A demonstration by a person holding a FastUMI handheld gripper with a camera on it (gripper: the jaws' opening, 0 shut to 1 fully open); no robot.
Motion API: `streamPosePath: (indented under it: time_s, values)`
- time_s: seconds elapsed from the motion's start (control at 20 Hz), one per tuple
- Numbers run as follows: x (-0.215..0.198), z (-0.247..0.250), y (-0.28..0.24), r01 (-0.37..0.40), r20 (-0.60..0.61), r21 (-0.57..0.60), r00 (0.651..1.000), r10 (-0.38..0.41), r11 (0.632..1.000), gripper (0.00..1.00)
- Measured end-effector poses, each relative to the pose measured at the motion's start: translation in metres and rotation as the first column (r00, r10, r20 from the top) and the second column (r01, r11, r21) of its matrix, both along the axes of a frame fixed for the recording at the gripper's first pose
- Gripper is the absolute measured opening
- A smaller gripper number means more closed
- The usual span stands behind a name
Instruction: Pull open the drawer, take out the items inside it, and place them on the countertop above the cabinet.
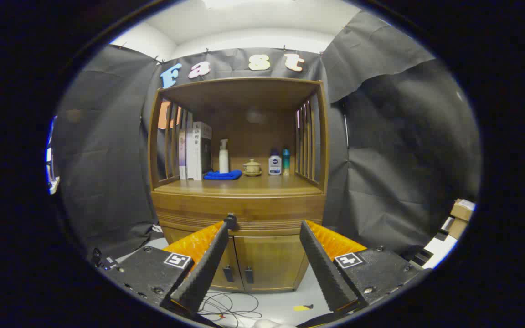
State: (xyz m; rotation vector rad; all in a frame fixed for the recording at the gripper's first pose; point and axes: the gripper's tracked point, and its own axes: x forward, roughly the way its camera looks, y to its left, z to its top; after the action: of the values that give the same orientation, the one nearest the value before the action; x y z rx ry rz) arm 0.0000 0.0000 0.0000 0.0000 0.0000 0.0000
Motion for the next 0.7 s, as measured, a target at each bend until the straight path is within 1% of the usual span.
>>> streamPosePath:
  time_s: [0.7]
  values:
    - [0.0019, 0.0043, 0.0009, 0.0, 0.013, -0.01, 1.0, 0.0, 1.0, 0.99]
